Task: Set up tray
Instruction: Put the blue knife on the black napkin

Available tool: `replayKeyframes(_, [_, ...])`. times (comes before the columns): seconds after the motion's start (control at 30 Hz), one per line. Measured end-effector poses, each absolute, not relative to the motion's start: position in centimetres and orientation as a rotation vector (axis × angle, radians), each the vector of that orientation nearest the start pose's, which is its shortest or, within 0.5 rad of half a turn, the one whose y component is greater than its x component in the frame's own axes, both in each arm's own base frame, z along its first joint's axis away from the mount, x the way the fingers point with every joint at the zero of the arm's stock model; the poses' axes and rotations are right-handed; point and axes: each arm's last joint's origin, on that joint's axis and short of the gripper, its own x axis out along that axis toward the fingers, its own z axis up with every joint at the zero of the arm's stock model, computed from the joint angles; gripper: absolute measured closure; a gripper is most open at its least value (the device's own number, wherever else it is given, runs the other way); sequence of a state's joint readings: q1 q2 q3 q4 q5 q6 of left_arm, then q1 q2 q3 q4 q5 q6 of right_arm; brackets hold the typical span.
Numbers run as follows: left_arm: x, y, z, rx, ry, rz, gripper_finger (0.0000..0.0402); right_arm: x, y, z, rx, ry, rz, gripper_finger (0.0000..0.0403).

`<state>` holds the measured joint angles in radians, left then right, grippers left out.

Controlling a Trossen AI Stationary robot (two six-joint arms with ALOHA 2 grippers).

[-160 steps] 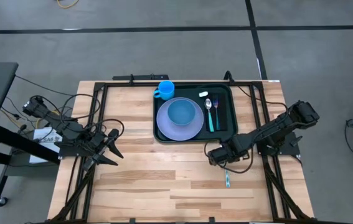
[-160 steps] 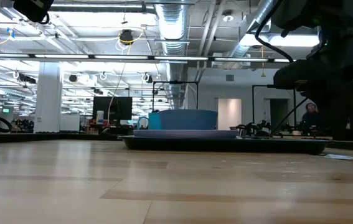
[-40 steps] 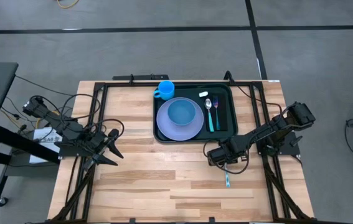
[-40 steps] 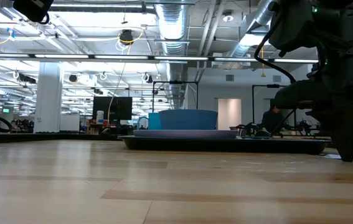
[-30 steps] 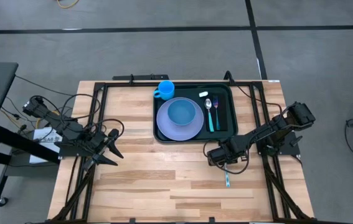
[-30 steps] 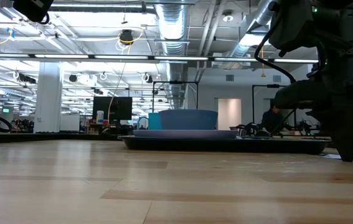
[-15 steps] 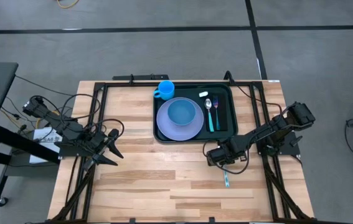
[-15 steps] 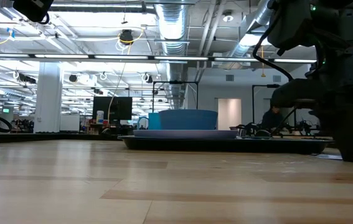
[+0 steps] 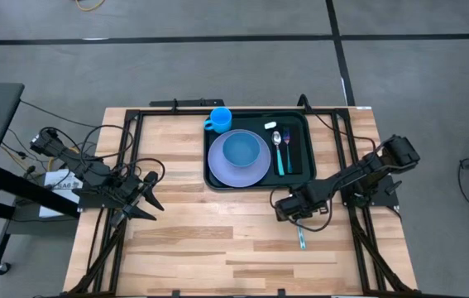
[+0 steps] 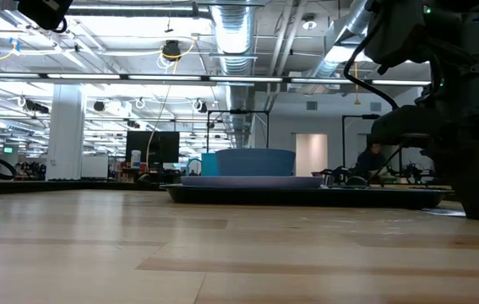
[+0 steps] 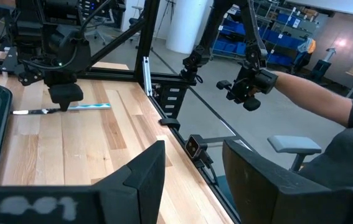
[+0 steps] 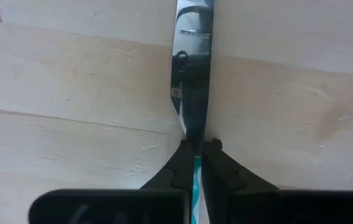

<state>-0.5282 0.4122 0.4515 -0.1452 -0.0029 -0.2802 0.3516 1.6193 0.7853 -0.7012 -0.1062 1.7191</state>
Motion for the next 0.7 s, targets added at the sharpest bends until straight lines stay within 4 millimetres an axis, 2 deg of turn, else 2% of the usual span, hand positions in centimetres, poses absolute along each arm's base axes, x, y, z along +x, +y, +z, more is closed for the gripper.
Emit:
replayKeyframes(0.27, [10.1, -5.9, 26.9, -0.245, 0.176, -0.506, 0.0253, 22.9, 9.0, 14.5, 1.219, 1.357, -0.885, 0.0396])
replayKeyframes(0.7, [10.1, -5.9, 26.9, -0.245, 0.176, -0.506, 0.0253, 22.5, 10.3, 14.8, 1.249, 1.416, -0.828, 0.0402])
